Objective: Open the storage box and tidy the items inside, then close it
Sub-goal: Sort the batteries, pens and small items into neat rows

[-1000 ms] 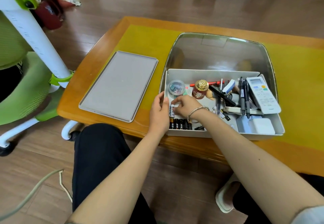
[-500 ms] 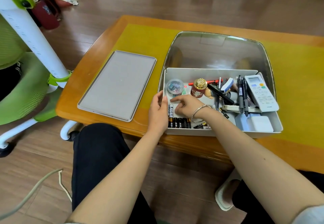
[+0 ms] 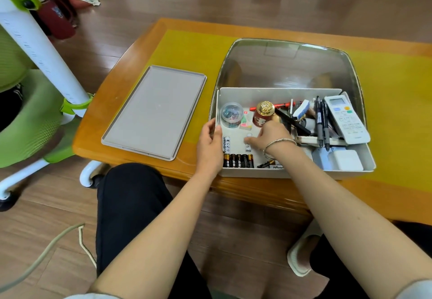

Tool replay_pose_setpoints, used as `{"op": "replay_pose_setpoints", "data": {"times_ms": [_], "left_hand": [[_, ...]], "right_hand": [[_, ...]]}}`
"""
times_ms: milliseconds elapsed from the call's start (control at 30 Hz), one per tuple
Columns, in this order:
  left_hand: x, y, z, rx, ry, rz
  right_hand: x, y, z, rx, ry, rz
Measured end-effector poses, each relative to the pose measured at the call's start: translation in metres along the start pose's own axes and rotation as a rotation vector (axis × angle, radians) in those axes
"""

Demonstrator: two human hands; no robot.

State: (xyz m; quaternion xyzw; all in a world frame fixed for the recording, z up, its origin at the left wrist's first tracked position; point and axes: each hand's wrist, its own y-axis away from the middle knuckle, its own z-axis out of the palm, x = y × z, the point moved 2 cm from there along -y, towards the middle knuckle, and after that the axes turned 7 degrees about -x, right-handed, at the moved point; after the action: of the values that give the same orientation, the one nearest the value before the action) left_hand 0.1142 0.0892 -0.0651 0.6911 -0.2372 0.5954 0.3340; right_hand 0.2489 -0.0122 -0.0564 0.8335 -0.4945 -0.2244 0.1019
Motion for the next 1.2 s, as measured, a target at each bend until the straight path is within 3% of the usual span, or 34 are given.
{"op": "replay_pose_setpoints", "data": {"times_ms": [233,500,733,1200], "left_hand": [[0.001,0.000,0.000,0.000,-0.015,-0.004],[0.004,0.002,0.000,0.019,-0.065,0.022],[0.004,0.002,0.000,0.020,-0.050,0.026],[0.005,0.003,0.000,0.033,-0.089,0.032]], "right_hand": [[-0.016,-0.007,0.009,-0.060,-0.070,-0.015],[-0.024,-0.006,0.011,-0.016,-0.426,-0.259],[-0.026,-0.004,0.015,-0.098,-0.352,-0.201],[-0.024,-0.007,0.020,-0.033,-0.234,-0.231]]}}
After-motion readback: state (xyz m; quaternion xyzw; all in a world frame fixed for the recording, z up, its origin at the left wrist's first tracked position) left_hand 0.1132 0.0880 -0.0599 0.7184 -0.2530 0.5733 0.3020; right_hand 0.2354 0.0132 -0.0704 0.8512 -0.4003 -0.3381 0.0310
